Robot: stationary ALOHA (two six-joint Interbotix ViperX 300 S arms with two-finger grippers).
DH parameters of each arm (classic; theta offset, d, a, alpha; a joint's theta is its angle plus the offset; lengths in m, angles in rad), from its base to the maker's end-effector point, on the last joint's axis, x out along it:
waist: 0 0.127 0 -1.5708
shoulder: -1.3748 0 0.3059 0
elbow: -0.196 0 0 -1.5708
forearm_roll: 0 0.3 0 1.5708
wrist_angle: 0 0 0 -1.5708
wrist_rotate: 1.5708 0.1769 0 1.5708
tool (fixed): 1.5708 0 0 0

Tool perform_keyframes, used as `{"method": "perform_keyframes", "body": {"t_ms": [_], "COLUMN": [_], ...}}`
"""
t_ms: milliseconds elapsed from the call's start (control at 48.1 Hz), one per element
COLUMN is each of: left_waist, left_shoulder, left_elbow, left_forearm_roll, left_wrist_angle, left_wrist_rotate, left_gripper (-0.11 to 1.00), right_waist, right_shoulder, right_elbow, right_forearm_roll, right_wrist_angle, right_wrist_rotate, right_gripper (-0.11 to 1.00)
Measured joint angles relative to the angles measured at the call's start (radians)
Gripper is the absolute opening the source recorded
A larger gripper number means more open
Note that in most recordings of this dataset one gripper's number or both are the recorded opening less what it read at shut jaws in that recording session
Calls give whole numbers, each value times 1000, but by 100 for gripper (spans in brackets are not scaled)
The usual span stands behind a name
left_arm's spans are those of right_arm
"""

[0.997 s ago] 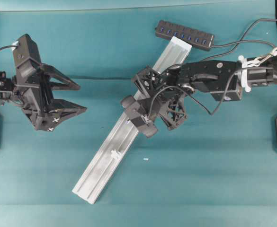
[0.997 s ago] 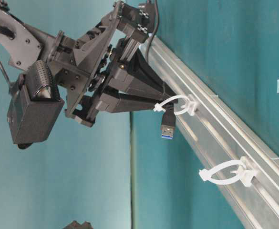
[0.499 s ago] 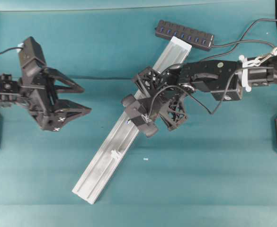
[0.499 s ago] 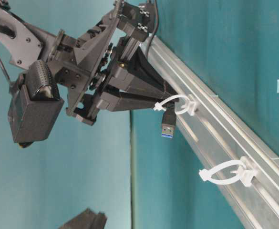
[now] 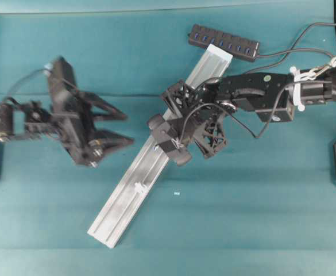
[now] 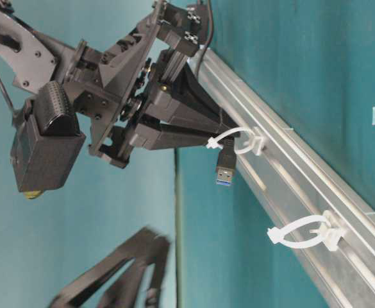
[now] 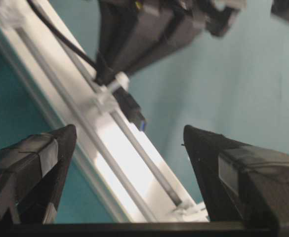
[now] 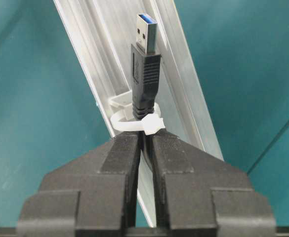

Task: Pass the USB cable through three rings with both arms.
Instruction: 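Reach the left gripper to the plug past the second ring and grasp it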

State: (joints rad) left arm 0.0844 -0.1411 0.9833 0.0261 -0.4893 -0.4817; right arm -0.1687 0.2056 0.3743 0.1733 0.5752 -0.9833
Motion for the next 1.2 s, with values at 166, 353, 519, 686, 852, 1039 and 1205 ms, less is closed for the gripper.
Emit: {"method": "perform_keyframes", "body": {"t_ms": [166, 353, 519, 686, 852, 1039, 1205], "left_waist": [-14, -14, -18, -18, -18, -17, -18], "left_shoulder": [87, 169, 219, 255, 278, 296, 301], "left_elbow": [-52, -124, -141, -163, -183, -193, -198], "left_forearm_roll": [0, 0, -3, -3, 0, 0, 0], "left_wrist_angle": [-21, -25, -23, -25, -26, -28, -32], "left_wrist_rotate": [0, 3, 0, 0, 0, 0, 0], "left_gripper": [94, 94, 94, 94, 94, 93, 92], "right_waist": [0, 0, 0, 0, 0, 0, 0], "right_shoulder": [0, 0, 0, 0, 0, -2, -2], "right_elbow": [0, 0, -2, 0, 0, 0, 0], "right_forearm_roll": [0, 0, 0, 0, 0, 0, 0], "right_wrist_angle": [0, 0, 0, 0, 0, -2, -2], "right_wrist_rotate": [2, 2, 2, 3, 5, 5, 5], "right_gripper": [8, 8, 8, 8, 8, 8, 8]}}
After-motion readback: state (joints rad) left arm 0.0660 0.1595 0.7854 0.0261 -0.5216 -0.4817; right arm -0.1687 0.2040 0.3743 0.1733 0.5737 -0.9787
